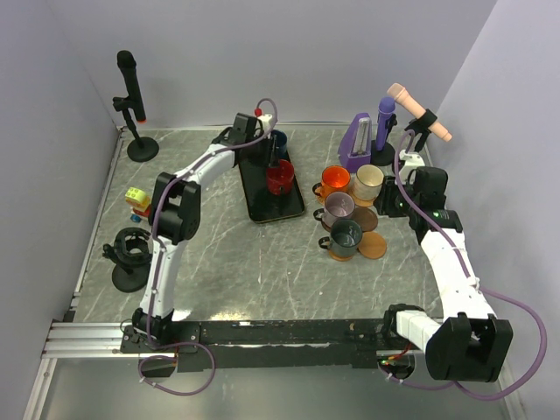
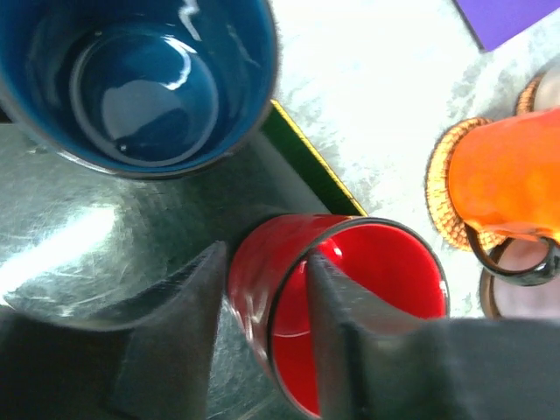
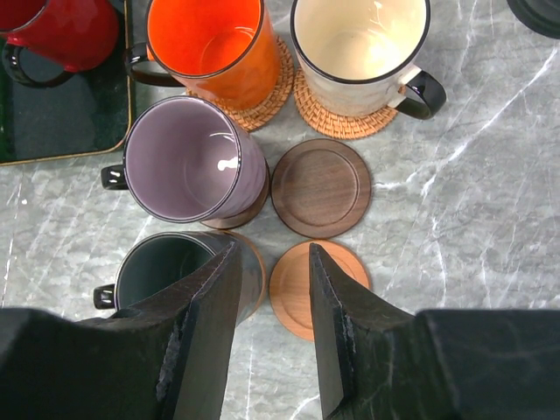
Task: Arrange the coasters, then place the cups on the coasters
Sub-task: Move the cup to the tray, then pick up the cup from the tray.
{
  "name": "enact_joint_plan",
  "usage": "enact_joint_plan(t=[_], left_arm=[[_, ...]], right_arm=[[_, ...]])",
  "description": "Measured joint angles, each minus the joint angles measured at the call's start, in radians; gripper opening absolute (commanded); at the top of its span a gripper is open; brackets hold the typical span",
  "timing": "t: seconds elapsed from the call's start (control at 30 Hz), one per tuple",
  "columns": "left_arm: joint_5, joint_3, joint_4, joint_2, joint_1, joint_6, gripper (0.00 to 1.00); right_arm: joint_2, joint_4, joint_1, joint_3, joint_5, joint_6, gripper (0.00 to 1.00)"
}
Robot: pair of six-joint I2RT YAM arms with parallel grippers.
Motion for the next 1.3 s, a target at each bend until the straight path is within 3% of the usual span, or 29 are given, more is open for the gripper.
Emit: enact_joint_plan(t=[0.2, 0.37, 0.57, 0.63, 0.67, 0.83, 1.0, 1.2, 1.3], left_arm=[[-0.005, -0.01, 0.004, -0.001, -0.015, 0.022, 0.01], [-0.049, -0.095, 0.031, -0.057, -0.018, 0.028, 0.01], [-0.286, -0.284, -0.004, -0.213, -0.052, -0.064, 0.01], [-0.348, -0.346, -0.031, -0.265, -0.06, -0.125, 0.08], [-0.366, -0.366, -0.043, -0.283, -0.062, -0.15, 0.19], [-0.394, -0.425, -0.08, -0.336, -0.061, -0.254, 0.49], [-0.377, -0.425, -0.069, -0.343, -0.053, -0.272, 0.59], [-0.283, -0.385, -0.072, -0.328, -0.029, -0.193, 0.61], [-0.225, -0.359, -0.064, -0.316, -0.018, -0.119, 0.58]], right_arm=[[0.0, -0.01, 0.001, 0.001, 0.0, 0.0, 0.43], [0.0, -0.01, 0.006, 0.002, 0.0, 0.001, 0.44], [0.0, -0.008, 0.018, 0.002, 0.001, 0.007, 0.44], [0.002, -0.007, 0.026, 0.002, 0.002, 0.009, 0.44], [0.004, -0.005, 0.03, 0.002, 0.003, 0.009, 0.44], [0.018, -0.001, 0.055, 0.002, 0.017, 0.01, 0.44], [0.024, -0.001, 0.085, 0.002, 0.027, 0.018, 0.44], [0.023, -0.001, 0.1, 0.002, 0.039, 0.035, 0.44], [0.023, -0.001, 0.101, 0.002, 0.045, 0.036, 0.44]])
